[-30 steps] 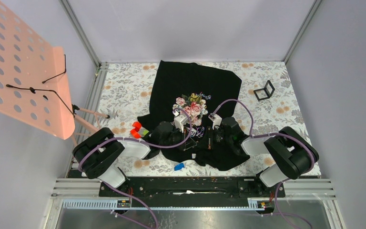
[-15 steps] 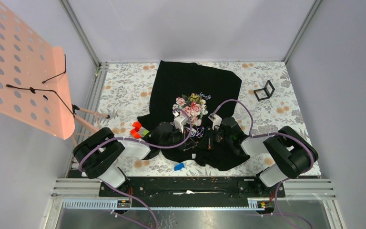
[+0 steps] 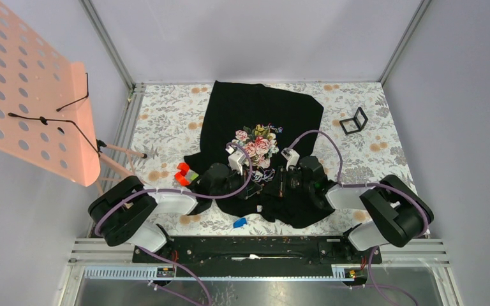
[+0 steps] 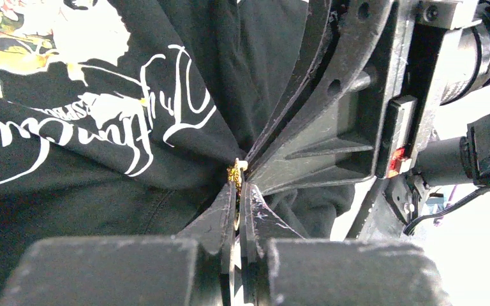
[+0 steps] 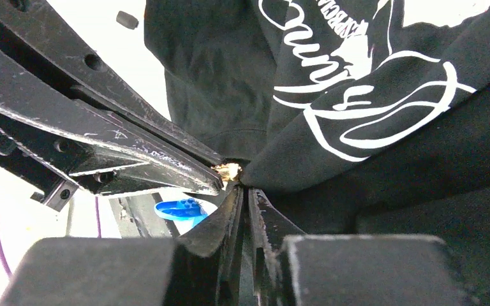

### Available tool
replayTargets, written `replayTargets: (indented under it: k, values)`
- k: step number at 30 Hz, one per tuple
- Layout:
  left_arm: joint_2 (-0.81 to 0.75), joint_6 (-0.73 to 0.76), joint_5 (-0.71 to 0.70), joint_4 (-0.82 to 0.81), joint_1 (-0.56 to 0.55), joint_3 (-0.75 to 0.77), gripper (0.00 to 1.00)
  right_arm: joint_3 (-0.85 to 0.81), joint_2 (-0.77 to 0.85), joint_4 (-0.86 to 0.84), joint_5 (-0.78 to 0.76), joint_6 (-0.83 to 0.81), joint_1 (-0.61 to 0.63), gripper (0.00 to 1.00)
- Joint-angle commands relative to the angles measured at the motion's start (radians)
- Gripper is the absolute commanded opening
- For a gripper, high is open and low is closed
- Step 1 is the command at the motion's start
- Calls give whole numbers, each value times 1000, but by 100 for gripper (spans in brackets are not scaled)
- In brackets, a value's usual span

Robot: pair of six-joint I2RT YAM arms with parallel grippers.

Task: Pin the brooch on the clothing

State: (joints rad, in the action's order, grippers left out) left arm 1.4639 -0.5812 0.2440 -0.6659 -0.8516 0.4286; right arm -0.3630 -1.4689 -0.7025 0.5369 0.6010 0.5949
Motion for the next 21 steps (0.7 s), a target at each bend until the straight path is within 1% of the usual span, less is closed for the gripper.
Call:
replayTargets:
  k: [1,14,18,21]
  values:
    - [-60,-72,82,-65,-36,15,0,-5,62,-94,-95,-30,2,16]
    - [-81,-87,12,1,-24,16,0,62,370,140,-210,-79,2,41]
    - [-91,-89,-11,26,-24,17,0,60,474,256,-272,-85,2,51]
    - [-106,-76,4,28,-24,15,0,27,561,427,-360,-89,1,59]
